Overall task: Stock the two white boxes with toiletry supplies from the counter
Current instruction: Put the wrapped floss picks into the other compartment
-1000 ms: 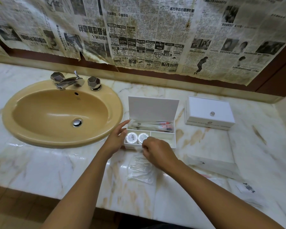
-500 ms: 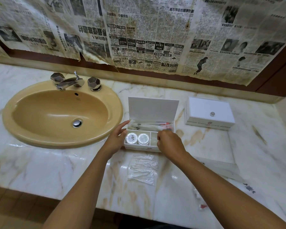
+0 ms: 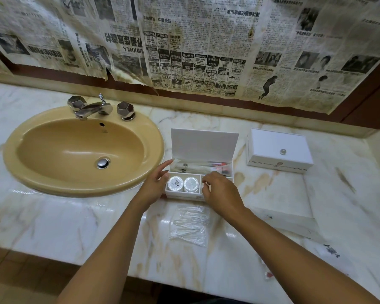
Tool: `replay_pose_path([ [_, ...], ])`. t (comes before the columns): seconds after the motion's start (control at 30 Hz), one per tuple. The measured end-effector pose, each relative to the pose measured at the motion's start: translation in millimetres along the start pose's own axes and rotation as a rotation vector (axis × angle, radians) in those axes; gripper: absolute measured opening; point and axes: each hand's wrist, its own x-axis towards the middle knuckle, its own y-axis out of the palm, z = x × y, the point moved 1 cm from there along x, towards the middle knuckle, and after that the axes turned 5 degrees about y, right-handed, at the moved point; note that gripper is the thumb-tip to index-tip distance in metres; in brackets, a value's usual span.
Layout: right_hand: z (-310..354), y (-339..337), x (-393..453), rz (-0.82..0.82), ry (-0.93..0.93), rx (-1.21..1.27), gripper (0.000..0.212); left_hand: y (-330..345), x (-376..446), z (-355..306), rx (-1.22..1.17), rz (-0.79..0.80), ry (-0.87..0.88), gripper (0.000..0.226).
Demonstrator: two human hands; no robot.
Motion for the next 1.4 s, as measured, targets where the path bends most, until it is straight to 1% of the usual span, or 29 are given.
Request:
replay_pose_path([
  [0.03,4.6,0.2,-3.3,-0.057,-0.070,0.037,0.012,0.3,0.2,0.5,-0.002,0.000,0.002,0.040],
  [0.1,12.3,3.7,-10.7,-0.072,-0.181,0.068,0.010,0.8,0.5,1.4,-0.001,-0.001,0.006,0.040],
  [0.17,18.1,13.3,-17.5,0.060,-0.226,0.010,0.014,0.6,0.7,2.0,0.002,-0.003,0.006,0.040],
  [0.23,20.3,23.4,-22.7,0.198,-0.221,-0.091,0.018,0.4,0.8,1.6,0.003,-0.003,0.005,0.040],
  [0.3,18.4,31.6,-25.9,0.267,-0.199,-0.157,0.017,0.3,0.5,0.9,0.007,0.000,0.007,0.040],
  [0.43,12.3,37.1,-29.6,0.342,-0.196,-0.263,0.016,-0.3,1.5,2.9,0.012,0.009,0.011,0.040],
  [0.73,10.3,39.9,-32.1,0.361,-0.136,-0.288,0.024,-0.9,1.9,3.5,0.019,0.015,0.013,0.041],
  [0.97,13.4,40.1,-33.2,0.375,-0.131,-0.353,0.017,0.1,-0.7,-1.6,0.020,0.008,0.005,0.040],
  [1.2,12.2,39.7,-36.3,0.397,-0.167,-0.388,0.018,-0.5,-0.9,0.6,0.009,0.013,0.006,0.039],
  [1.3,13.3,38.0,-38.5,0.375,-0.186,-0.357,0.018,-0.6,-1.1,0.5,0.007,0.013,0.002,0.039],
  [1.4,15.6,34.2,-38.4,0.331,-0.168,-0.289,0.020,0.0,-2.0,-1.4,-0.004,0.013,-0.003,0.039],
])
